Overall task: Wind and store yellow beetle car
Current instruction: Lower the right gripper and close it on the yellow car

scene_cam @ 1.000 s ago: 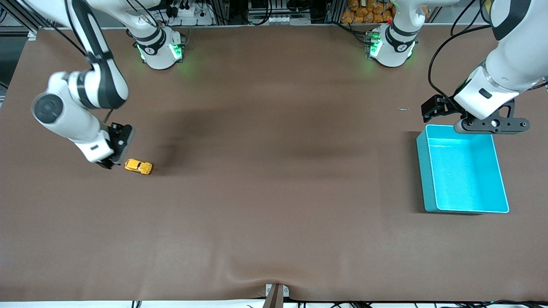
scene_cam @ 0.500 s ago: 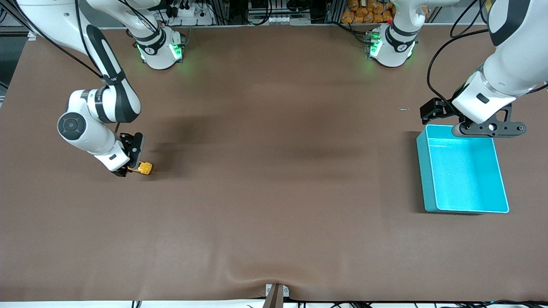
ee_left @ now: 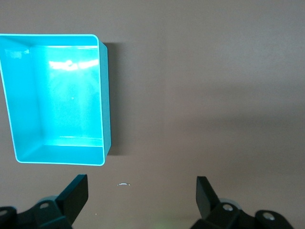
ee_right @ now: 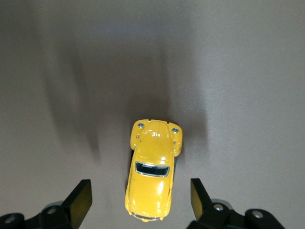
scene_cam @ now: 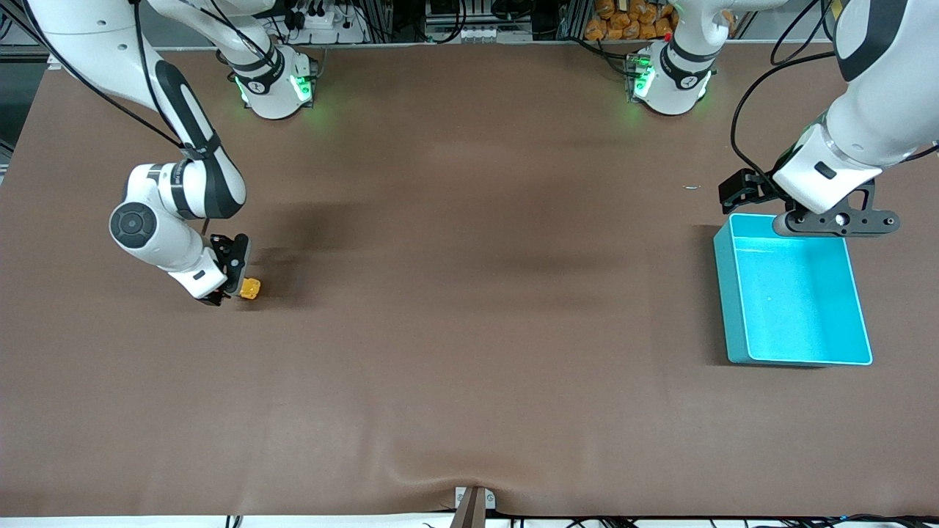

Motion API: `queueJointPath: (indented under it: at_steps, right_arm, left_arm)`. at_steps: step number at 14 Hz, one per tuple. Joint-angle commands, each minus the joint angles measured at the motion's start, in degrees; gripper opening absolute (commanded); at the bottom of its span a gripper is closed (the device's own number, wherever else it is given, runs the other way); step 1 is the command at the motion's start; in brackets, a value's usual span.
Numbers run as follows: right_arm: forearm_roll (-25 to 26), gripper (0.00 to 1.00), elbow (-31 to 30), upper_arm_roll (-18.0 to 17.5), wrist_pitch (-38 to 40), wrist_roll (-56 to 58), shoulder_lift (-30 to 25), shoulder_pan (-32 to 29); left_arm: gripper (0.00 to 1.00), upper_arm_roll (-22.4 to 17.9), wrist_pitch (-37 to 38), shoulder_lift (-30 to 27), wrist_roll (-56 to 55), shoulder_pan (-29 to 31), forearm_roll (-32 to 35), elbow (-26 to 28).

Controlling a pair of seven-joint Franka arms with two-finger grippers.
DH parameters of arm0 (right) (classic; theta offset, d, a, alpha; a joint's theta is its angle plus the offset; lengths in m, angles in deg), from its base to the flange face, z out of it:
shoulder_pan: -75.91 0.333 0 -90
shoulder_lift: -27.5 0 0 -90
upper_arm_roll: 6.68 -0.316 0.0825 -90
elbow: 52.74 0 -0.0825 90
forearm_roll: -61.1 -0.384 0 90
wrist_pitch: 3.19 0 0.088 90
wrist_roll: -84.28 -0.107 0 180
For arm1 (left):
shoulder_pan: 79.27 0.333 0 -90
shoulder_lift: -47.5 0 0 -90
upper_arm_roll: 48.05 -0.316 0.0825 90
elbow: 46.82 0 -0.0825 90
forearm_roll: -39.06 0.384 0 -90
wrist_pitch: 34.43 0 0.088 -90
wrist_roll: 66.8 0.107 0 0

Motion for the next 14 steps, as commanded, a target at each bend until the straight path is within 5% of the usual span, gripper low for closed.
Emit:
queueJointPath:
  at_steps: [1,9,14]
  right_arm:
    - [1.35,0.79,0.59,-0.07,-1.17,-0.22,1.49,-0.37]
    - [1.44,0.26,0.5,0.11,-2.58,2.15,2.99,-0.46]
    - [1.26,0.21,0.5,0.02,-2.4,6.73,3.08,-0.11]
  left_arm:
    - [1.0,0.37,0.19,0.34,-1.2,0.09,0.88,-0.56]
    - [1.0,0.37,0.19,0.34,-1.11,0.0,0.88,-0.56]
    - [1.0,0.37,0.19,0.43,-1.11,0.0,0.88,-0.56]
